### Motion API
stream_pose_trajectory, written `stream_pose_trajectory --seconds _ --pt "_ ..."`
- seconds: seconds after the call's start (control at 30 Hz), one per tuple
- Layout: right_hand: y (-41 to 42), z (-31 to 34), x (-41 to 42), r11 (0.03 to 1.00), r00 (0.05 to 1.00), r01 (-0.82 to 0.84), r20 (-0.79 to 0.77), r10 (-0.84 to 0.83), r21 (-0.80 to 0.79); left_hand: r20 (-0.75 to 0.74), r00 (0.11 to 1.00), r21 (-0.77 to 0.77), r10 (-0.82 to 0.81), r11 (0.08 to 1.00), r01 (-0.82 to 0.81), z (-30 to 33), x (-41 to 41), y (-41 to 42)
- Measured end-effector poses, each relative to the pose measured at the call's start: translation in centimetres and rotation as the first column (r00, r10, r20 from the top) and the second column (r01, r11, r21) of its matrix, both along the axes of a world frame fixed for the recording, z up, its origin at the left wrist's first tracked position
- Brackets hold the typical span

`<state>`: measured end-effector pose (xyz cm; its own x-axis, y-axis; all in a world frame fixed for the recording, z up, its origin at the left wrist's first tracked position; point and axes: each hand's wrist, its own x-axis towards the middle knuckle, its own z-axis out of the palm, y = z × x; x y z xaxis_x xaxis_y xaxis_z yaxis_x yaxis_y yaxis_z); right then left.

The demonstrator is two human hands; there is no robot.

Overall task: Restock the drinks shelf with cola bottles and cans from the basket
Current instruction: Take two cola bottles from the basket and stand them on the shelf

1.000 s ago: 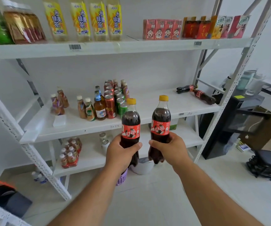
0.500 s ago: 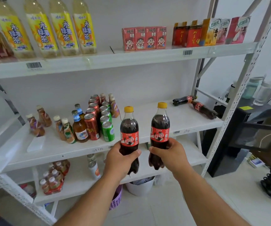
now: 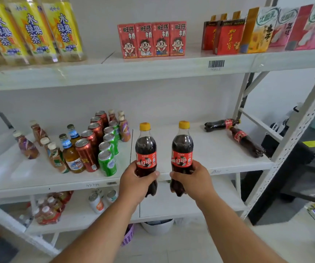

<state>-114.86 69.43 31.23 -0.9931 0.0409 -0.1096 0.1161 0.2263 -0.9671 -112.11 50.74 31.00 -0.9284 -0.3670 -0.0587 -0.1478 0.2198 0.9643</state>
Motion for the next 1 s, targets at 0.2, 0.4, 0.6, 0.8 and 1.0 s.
stream_pose_trajectory --seconds 0.2,0.4,0.6,0.8,1.0 --pt "-0.8 -0.8 -5.2 0.999 0.999 -0.035 0.019 0.035 0.016 -0.017 0.999 0.032 0.043 0.999 -0.043 -2.3 -5.9 -0.5" --pt "-2.6 -2.6 -12.7 0.999 0.998 -0.043 0.045 0.042 0.015 -0.012 0.999 0.064 0.044 0.997 -0.044 -5.8 -13.9 -3.0" --pt "-5.1 -4.9 -20.2 0.998 0.996 -0.056 0.072 0.055 0.011 -0.014 0.999 0.089 0.03 0.996 -0.029 -8.5 -21.5 -5.2" --pt "-6.8 -7.4 -24.8 0.999 0.993 -0.022 0.114 0.026 -0.037 0.008 1.0 0.08 0.028 0.996 -0.029 -11.1 -25.9 -6.7" --pt "-7.5 -9.2 -27.6 1.0 0.997 -0.015 0.077 0.015 -0.004 -0.029 0.999 0.069 0.032 0.997 -0.03 -12.7 -28.5 -6.5"
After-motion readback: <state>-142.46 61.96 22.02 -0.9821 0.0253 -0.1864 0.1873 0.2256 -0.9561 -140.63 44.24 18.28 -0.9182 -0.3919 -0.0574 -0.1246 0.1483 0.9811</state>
